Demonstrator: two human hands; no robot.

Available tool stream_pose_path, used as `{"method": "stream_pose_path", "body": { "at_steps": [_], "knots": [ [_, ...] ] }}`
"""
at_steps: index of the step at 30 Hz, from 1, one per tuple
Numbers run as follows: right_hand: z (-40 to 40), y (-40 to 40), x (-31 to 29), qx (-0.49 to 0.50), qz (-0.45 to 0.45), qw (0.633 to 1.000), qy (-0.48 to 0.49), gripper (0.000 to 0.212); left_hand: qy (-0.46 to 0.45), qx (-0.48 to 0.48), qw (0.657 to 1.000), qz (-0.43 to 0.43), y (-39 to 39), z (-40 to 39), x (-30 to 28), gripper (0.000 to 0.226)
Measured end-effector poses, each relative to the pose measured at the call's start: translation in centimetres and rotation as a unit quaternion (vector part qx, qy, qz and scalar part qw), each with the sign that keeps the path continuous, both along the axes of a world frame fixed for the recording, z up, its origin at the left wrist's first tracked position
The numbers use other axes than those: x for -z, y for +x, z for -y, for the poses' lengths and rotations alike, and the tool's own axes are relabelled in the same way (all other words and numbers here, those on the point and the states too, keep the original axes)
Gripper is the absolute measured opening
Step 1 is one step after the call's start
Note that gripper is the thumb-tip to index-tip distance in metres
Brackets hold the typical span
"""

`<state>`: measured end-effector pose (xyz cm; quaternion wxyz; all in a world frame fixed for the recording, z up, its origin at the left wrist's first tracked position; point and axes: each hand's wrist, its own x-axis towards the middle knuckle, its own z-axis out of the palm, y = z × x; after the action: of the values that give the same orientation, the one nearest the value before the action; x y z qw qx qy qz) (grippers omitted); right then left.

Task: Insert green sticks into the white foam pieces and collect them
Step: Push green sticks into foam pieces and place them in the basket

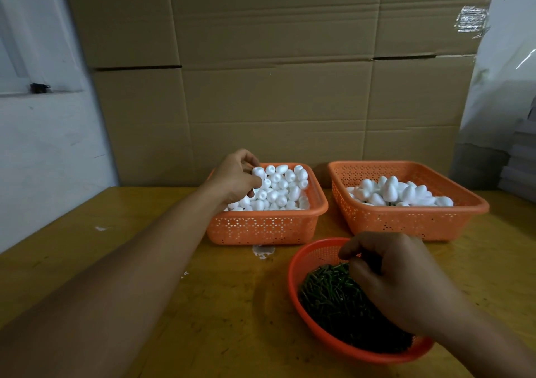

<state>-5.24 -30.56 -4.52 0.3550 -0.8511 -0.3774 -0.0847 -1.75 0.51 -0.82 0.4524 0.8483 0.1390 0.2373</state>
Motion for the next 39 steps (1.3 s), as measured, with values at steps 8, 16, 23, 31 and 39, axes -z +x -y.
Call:
{"method": "stream_pose_path", "body": {
  "at_steps": [8,16,23,31,39],
  "knots": [
    [-0.2,-0.2,-0.4,0.022,0.017,0.995,-0.099,0.004,0.037,0.077,0.991,0.101,-4.9,4.3,-0.3,0.033],
    [-0.1,-0.5,-0.6,0.029,0.019,0.964,-0.263,0.037,-0.054,0.233,0.969,0.068,-8.8,8.2,2.0,0.037],
    [-0.3,-0.7,-0.4,0.032,0.027,0.943,-0.329,0.039,-0.041,0.313,0.946,0.072,-10.2,10.4,3.8,0.029],
    [-0.5,-0.6,-0.2,-0.002,0.01,0.941,-0.339,0.03,-0.151,0.3,0.939,0.071,-10.5,10.9,4.0,0.02],
    [-0.8,-0.6,0.2,-0.01,0.017,0.944,-0.33,0.02,-0.351,0.295,0.888,0.043,-10.5,11.5,4.2,0.034]
  ]
}}
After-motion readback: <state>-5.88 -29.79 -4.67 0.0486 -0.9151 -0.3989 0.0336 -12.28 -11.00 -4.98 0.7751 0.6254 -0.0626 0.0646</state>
